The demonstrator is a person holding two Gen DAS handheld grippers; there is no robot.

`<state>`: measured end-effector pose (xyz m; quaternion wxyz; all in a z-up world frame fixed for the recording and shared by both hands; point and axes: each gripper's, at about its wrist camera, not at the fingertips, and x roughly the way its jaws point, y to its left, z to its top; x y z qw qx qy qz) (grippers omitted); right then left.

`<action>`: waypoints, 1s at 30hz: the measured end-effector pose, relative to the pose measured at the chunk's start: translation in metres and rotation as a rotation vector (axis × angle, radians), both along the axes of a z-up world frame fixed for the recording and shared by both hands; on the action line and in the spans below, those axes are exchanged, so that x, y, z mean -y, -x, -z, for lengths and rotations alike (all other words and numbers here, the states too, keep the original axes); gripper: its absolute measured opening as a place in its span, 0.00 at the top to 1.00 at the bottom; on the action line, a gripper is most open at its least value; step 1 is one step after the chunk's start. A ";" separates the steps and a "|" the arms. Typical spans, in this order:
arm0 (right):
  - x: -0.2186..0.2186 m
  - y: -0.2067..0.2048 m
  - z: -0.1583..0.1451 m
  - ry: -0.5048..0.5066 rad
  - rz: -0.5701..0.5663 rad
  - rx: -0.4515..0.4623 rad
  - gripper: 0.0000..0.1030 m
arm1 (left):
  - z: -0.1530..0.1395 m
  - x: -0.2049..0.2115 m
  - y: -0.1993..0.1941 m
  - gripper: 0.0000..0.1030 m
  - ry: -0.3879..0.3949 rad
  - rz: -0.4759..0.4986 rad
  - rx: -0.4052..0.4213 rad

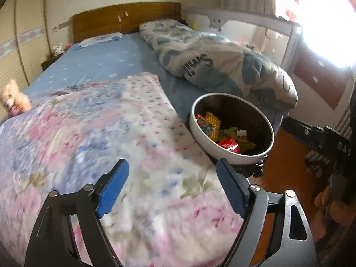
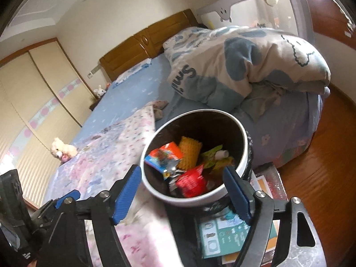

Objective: Collect trash

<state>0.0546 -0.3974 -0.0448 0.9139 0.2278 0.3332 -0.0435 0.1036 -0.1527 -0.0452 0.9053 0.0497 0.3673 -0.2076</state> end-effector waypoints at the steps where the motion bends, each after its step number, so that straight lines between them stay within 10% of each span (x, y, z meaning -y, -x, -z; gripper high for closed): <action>1: -0.006 0.005 -0.003 0.005 -0.004 0.012 0.19 | -0.002 -0.006 0.004 0.16 0.009 -0.010 0.009; 20: -0.101 0.086 -0.095 0.319 -0.060 0.436 0.00 | -0.061 -0.086 0.082 0.00 -0.007 -0.292 0.407; 30: -0.106 0.075 -0.052 0.292 -0.056 0.384 0.00 | -0.039 -0.095 0.088 0.00 -0.059 -0.314 0.404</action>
